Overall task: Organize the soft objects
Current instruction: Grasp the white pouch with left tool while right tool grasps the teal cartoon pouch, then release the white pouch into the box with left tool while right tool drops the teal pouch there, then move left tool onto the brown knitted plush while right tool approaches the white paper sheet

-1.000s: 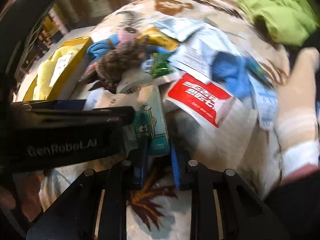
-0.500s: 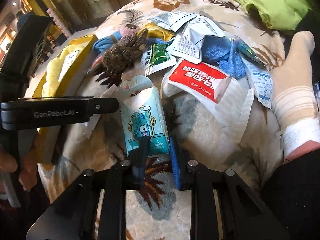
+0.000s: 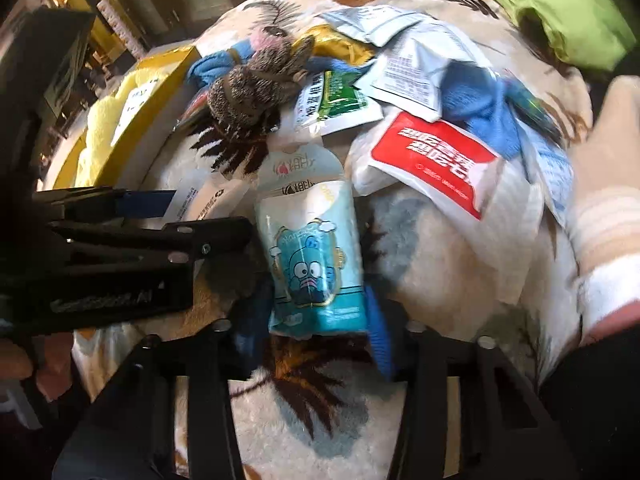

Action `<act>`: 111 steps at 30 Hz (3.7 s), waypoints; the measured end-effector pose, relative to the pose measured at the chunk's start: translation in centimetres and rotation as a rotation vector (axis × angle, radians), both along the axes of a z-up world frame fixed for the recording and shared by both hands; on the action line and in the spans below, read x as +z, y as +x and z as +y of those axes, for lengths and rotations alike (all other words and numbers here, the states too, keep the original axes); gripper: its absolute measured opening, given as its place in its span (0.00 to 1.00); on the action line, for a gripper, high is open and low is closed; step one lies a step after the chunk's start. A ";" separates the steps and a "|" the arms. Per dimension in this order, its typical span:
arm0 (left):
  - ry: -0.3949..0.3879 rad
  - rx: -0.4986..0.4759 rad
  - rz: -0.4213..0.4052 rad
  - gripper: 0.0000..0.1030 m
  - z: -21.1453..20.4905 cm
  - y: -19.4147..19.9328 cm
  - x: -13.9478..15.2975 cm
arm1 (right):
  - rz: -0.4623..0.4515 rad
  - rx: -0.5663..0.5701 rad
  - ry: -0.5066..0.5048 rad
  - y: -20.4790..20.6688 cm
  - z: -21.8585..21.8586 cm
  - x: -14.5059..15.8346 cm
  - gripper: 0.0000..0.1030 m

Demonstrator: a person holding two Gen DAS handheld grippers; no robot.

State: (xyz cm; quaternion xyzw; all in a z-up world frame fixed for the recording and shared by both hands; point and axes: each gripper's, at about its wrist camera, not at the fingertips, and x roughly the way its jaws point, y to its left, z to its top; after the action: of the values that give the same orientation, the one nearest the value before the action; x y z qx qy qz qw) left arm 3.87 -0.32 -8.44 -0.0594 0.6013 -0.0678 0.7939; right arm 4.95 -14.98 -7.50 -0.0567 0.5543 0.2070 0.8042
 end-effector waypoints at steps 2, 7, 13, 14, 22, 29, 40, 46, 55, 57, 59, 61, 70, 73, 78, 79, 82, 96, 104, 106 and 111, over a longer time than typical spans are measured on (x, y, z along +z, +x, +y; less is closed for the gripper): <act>-0.032 0.008 -0.003 0.43 0.4 -0.1 0.4 | -0.024 -0.010 -0.010 -0.6 -0.5 0.6 0.31; -0.043 0.018 -0.031 0.43 0.9 -0.5 1.7 | -0.064 -0.059 0.035 -1.4 -1.8 2.7 0.31; -0.059 0.022 -0.093 0.43 2.8 -1.7 4.7 | -0.090 -0.058 0.101 -1.9 -1.2 5.0 0.31; -0.065 0.024 -0.101 0.43 3.0 -1.7 5.3 | -0.097 -0.054 0.105 -2.0 -0.5 5.2 0.31; -0.026 0.088 -0.180 0.43 8.1 -3.1 9.1 | -0.119 0.013 0.211 -1.5 4.7 8.0 0.32; 0.063 0.226 -0.155 0.43 16.1 -4.1 7.8 | -0.051 0.075 0.269 -0.2 11.7 7.1 0.32; 0.108 0.335 -0.072 0.45 21.2 -4.4 3.2 | 0.046 0.151 0.147 0.4 20.8 2.2 0.32; 0.092 0.365 -0.051 0.64 21.8 -4.4 2.1 | 0.050 0.172 0.175 0.1 21.3 1.1 0.46; 0.112 0.395 -0.133 0.70 21.7 -5.3 5.5 | 0.039 0.173 0.235 -1.2 19.6 2.6 0.46; 0.106 0.383 -0.150 0.70 21.4 -5.4 6.5 | 0.022 0.168 0.259 -1.5 18.6 3.2 0.46; 0.091 0.369 -0.162 0.71 20.7 -5.4 7.2 | -0.006 0.144 0.282 -1.9 16.7 4.1 0.46; 0.075 0.354 -0.174 0.71 20.0 -5.3 7.8 | -0.037 0.102 0.294 -2.1 14.2 5.0 0.46; 0.062 0.198 -0.197 0.71 13.2 -3.4 8.4 | -0.074 -0.090 0.268 -2.3 4.5 5.4 0.46; 0.065 0.128 -0.218 0.71 10.7 -2.6 8.4 | -0.080 -0.146 0.272 -2.3 2.1 5.3 0.46; 0.056 -0.030 -0.257 0.71 6.7 -0.6 8.3 | -0.094 -0.201 0.285 -1.6 -0.2 5.5 0.46; 0.055 -0.053 -0.267 0.71 6.3 -0.3 8.3 | -0.100 -0.210 0.287 -1.5 -0.5 5.6 0.46; 0.038 -0.145 -0.289 0.71 4.4 1.1 8.0 | -0.100 -0.232 0.291 -1.1 -1.5 5.5 0.46; 0.105 -0.309 -0.207 0.71 -0.2 5.6 4.0 | -0.111 -0.316 0.279 1.9 -5.9 5.2 0.46; 0.148 -0.317 -0.179 0.74 -1.5 6.8 2.3 | -0.125 -0.266 0.193 5.9 -4.6 5.5 0.46; 0.145 -0.312 -0.179 0.74 -1.5 7.0 2.3 | -0.119 -0.283 0.193 7.0 -4.2 5.0 0.46; 0.127 -0.292 -0.170 0.74 -1.3 7.7 2.0 | -0.129 -0.296 0.161 9.1 -2.8 3.8 0.46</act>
State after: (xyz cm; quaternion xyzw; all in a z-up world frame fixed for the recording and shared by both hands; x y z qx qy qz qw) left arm 11.61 -1.66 -6.43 0.0847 0.5374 -0.1493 0.8256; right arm 14.02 -17.74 -3.70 0.0767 0.4853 0.1259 0.8618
